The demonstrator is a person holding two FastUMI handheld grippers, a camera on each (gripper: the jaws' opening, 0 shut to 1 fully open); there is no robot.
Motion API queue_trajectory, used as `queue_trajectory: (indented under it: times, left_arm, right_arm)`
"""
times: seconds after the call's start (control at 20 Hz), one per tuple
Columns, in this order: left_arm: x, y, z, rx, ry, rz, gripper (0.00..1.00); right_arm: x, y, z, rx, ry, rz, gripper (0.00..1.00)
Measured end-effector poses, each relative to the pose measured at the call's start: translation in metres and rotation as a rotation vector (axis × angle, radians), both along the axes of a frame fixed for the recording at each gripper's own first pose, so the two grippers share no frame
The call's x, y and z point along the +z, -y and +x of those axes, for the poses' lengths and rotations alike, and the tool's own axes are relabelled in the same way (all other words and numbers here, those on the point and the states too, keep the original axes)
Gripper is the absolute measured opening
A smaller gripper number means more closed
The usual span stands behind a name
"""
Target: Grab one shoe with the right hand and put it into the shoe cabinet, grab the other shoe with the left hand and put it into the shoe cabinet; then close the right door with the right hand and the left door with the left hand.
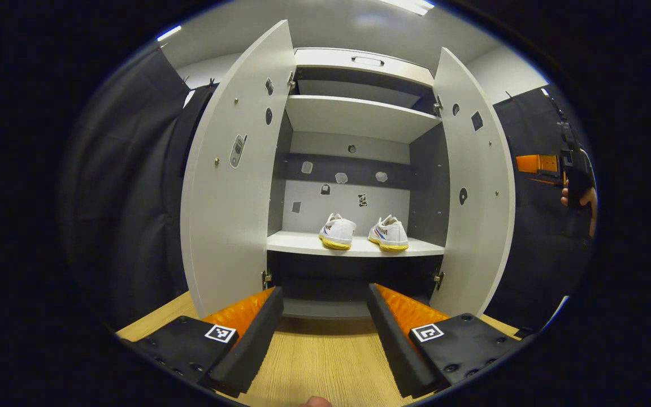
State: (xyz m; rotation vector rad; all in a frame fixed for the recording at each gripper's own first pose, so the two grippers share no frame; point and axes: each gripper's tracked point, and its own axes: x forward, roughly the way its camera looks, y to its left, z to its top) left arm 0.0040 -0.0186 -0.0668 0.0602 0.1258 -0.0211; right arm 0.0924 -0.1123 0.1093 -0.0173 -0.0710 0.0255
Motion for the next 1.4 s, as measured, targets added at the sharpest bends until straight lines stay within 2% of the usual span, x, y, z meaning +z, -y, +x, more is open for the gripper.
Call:
queue_trajectory:
  times: [0.35, 0.5, 0.6, 0.75, 0.9, 1.1, 1.4]
  left_arm:
    - [0.001, -0.010, -0.001, 0.021, -0.001, 0.009, 0.97]
    - [0.001, -0.016, -0.004, 0.036, -0.002, 0.017, 0.97]
    - [-0.001, -0.020, -0.006, 0.046, -0.006, 0.017, 0.97]
    - [0.004, -0.028, -0.012, 0.059, -0.003, 0.019, 0.97]
    - [0.005, -0.035, -0.014, 0.074, 0.000, 0.019, 0.97]
    - [0.004, -0.042, -0.017, 0.089, -0.005, 0.014, 0.96]
    - [0.008, -0.049, -0.018, 0.093, 0.002, 0.018, 0.97]
  right_arm:
    - [-0.005, -0.040, 0.012, 0.073, -0.004, 0.020, 0.89]
    - [-0.008, -0.063, 0.019, 0.129, -0.017, 0.053, 0.89]
    - [-0.008, -0.080, 0.027, 0.166, -0.012, 0.070, 0.90]
    - [-0.022, -0.096, 0.049, 0.178, -0.037, 0.049, 0.91]
    - [-0.033, -0.125, 0.065, 0.234, -0.065, 0.080, 0.91]
    - [-0.032, -0.133, 0.074, 0.230, -0.041, 0.066, 0.91]
    - [-0.040, -0.151, 0.101, 0.229, -0.081, 0.037, 0.91]
